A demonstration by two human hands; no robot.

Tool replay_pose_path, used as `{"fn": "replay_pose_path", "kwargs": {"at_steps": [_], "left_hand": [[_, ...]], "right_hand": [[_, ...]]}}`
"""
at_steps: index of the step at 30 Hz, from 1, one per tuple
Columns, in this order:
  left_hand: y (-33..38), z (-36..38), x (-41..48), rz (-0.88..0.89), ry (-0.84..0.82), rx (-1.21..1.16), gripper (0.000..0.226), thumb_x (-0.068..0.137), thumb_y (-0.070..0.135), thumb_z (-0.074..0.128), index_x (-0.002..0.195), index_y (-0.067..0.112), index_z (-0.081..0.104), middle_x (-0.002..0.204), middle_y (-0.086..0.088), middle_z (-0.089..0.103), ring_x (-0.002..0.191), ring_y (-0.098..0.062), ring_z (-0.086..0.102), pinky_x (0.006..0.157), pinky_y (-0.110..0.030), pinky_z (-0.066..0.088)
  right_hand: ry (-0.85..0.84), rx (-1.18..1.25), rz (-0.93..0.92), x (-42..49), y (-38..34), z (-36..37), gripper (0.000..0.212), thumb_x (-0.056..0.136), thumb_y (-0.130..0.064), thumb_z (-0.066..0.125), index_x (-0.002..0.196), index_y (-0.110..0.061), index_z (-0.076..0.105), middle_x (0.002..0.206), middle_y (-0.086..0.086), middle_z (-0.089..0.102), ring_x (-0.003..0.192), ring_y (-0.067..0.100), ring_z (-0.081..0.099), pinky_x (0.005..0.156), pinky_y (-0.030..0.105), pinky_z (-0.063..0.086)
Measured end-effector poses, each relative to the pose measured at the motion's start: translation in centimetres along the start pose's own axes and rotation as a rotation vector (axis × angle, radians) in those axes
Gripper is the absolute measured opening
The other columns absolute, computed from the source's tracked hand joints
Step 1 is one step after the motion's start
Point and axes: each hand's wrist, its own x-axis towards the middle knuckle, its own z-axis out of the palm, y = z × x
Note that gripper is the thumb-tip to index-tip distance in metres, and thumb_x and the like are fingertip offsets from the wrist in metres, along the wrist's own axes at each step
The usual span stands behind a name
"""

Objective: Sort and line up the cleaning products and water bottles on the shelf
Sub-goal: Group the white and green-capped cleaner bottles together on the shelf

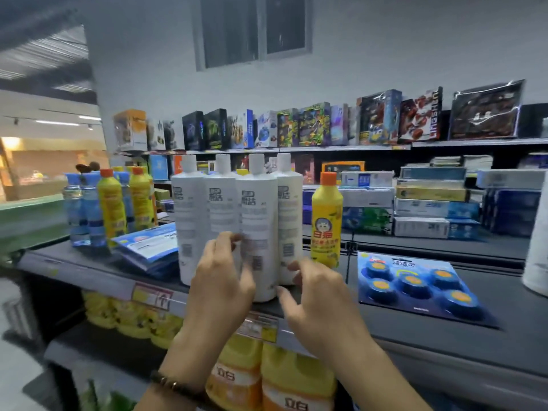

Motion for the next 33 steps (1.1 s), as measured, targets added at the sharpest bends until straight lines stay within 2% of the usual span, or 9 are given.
{"fn": "replay_pose_path", "kwargs": {"at_steps": [2,6,8,11,15,20,26,29,33], "left_hand": [[-0.9,-0.3,1.1,-0.021,-0.041,-0.069,0.028,0.107,0.033,0.058,0.134,0.026,0.053,0.119,0.007,0.059,0.106,-0.012,0.06,0.087,-0.031,0.051],[-2.2,0.2,2.0,-0.109,-0.176,-0.277,0.04,0.107,0.005,0.049,0.133,0.035,0.052,0.123,0.015,0.065,0.112,0.002,0.063,0.081,-0.009,0.053],[-3.0,0.7,2.0,-0.112,-0.156,-0.3,0.046,0.107,0.0,0.046,0.139,0.031,0.055,0.124,0.016,0.066,0.113,0.006,0.062,0.084,-0.005,0.051],[-3.6,1.0,1.9,-0.152,-0.129,-0.363,0.044,0.108,0.005,0.049,0.146,0.024,0.058,0.124,0.013,0.068,0.119,-0.005,0.065,0.092,-0.013,0.052],[-3.2,1.0,1.7,-0.163,-0.086,-0.403,0.034,0.107,0.024,0.062,0.14,0.029,0.062,0.11,0.022,0.069,0.104,0.007,0.066,0.078,-0.001,0.048],[-1.9,0.3,2.0,-0.184,-0.149,-0.416,0.041,0.093,0.045,0.079,0.127,0.031,0.06,0.099,0.018,0.073,0.088,0.02,0.065,0.067,-0.004,0.051],[-0.5,1.3,3.0,-0.219,-0.182,-0.374,0.062,0.074,0.055,0.091,0.115,0.022,0.058,0.099,0.013,0.072,0.078,0.01,0.068,0.056,-0.007,0.05],[-0.3,2.1,3.6,-0.225,-0.2,-0.382,0.064,0.069,0.062,0.092,0.111,0.024,0.062,0.099,0.012,0.073,0.086,0.001,0.07,0.063,-0.016,0.058],[-1.0,2.6,4.3,-0.208,-0.247,-0.425,0.055,0.073,0.061,0.09,0.112,0.029,0.07,0.101,0.012,0.078,0.092,-0.006,0.075,0.078,-0.034,0.066]], "right_hand": [[0.028,0.072,0.015,1.1,-0.5,1.4,0.038,0.095,-0.04,0.074,0.127,-0.029,0.058,0.115,-0.01,0.065,0.106,0.011,0.063,0.089,0.031,0.058],[0.068,0.182,0.063,2.8,-1.1,3.9,0.055,0.09,-0.039,0.079,0.136,-0.031,0.05,0.122,-0.012,0.065,0.112,0.01,0.065,0.094,0.029,0.06],[0.088,0.216,0.087,3.3,-1.2,4.8,0.056,0.088,-0.041,0.079,0.134,-0.032,0.049,0.123,-0.012,0.066,0.111,0.01,0.067,0.092,0.033,0.061],[0.116,0.289,0.141,3.6,-1.5,5.7,0.051,0.086,-0.042,0.081,0.129,-0.035,0.054,0.119,-0.015,0.069,0.108,0.009,0.069,0.09,0.034,0.063],[0.147,0.387,0.204,3.4,-1.3,6.4,0.043,0.083,-0.041,0.084,0.122,-0.036,0.067,0.112,-0.017,0.073,0.103,0.003,0.07,0.089,0.031,0.063],[0.183,0.442,0.233,2.9,-1.4,5.6,0.04,0.085,-0.05,0.081,0.122,-0.039,0.07,0.112,-0.017,0.066,0.102,0.005,0.067,0.086,0.033,0.064],[0.194,0.456,0.2,1.2,-1.6,5.0,0.033,0.087,-0.021,0.08,0.103,-0.036,0.055,0.108,-0.014,0.061,0.094,0.004,0.064,0.076,0.026,0.06],[0.192,0.495,0.197,0.7,-1.0,4.6,0.028,0.095,-0.015,0.074,0.103,-0.034,0.056,0.099,-0.014,0.07,0.09,-0.003,0.067,0.069,0.018,0.056],[0.191,0.508,0.187,0.6,-0.3,3.9,0.029,0.098,-0.021,0.074,0.113,-0.036,0.055,0.105,-0.019,0.069,0.093,-0.011,0.066,0.07,0.008,0.053]]}}
